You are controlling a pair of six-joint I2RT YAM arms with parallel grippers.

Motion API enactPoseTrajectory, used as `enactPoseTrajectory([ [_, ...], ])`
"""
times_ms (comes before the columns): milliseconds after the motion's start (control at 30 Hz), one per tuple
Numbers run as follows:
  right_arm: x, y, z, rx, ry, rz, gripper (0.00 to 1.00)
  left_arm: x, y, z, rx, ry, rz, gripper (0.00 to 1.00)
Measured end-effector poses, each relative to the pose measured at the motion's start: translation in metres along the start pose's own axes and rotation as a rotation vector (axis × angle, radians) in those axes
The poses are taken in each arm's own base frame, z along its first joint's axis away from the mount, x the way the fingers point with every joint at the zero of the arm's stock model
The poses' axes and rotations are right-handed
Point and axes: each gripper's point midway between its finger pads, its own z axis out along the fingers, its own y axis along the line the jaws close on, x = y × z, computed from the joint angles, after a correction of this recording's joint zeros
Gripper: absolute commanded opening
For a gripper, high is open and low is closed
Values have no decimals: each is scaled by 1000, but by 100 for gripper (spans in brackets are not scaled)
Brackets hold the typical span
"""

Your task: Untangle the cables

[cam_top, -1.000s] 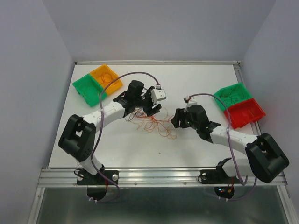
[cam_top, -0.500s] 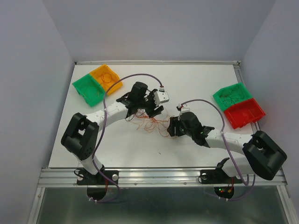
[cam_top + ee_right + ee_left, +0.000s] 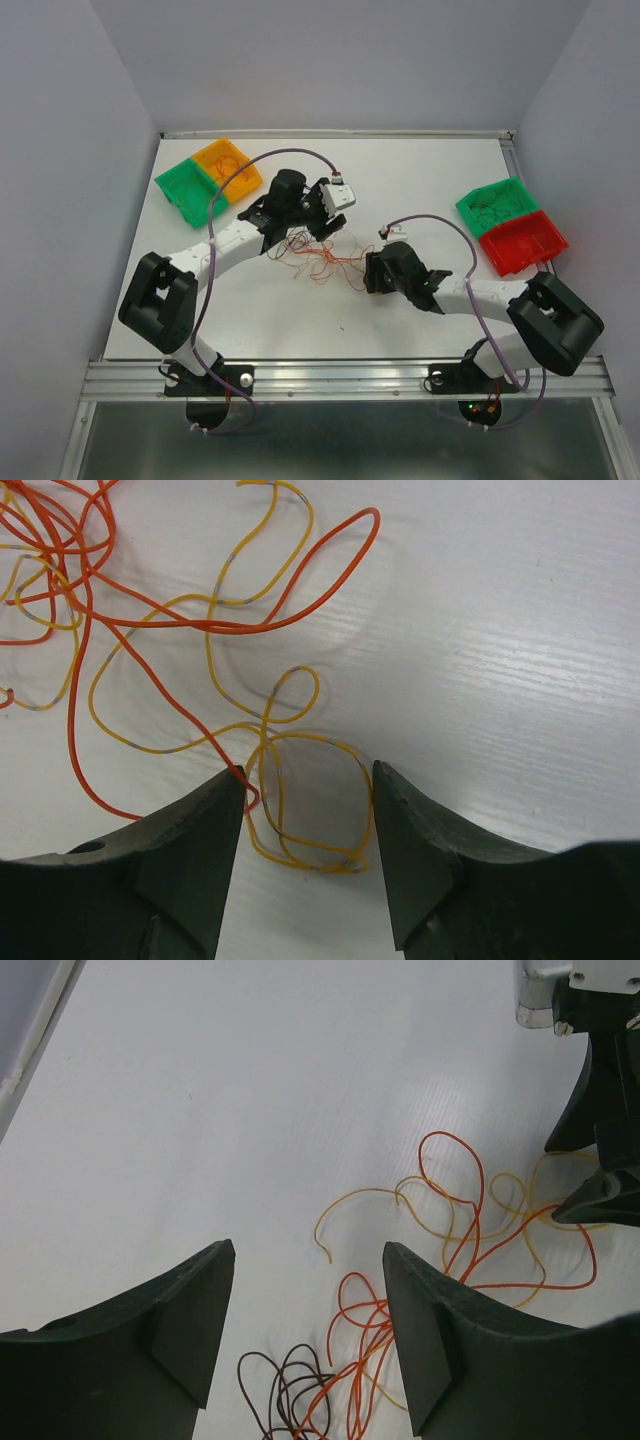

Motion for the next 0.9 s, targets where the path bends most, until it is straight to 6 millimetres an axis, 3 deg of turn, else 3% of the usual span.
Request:
enactPoseTrajectory([
  [233,-9,8,-9,-42,-18,7,67,8,-15,6,85,16,-8,75],
  [467,-50,24,-40,-130,-159,46,69,32,-45,34,223,80,-29,75],
  [600,-57,13,-48,-79,-210,89,66,50,-74,52,312,137,-30,75],
  [733,-54,-2,-45,-2,-212,113,65,60,-93,55,364,175,-24,72],
  [900,-48,-12,-42,54,-200,120,63,61,-95,60,368,194,-11,54],
])
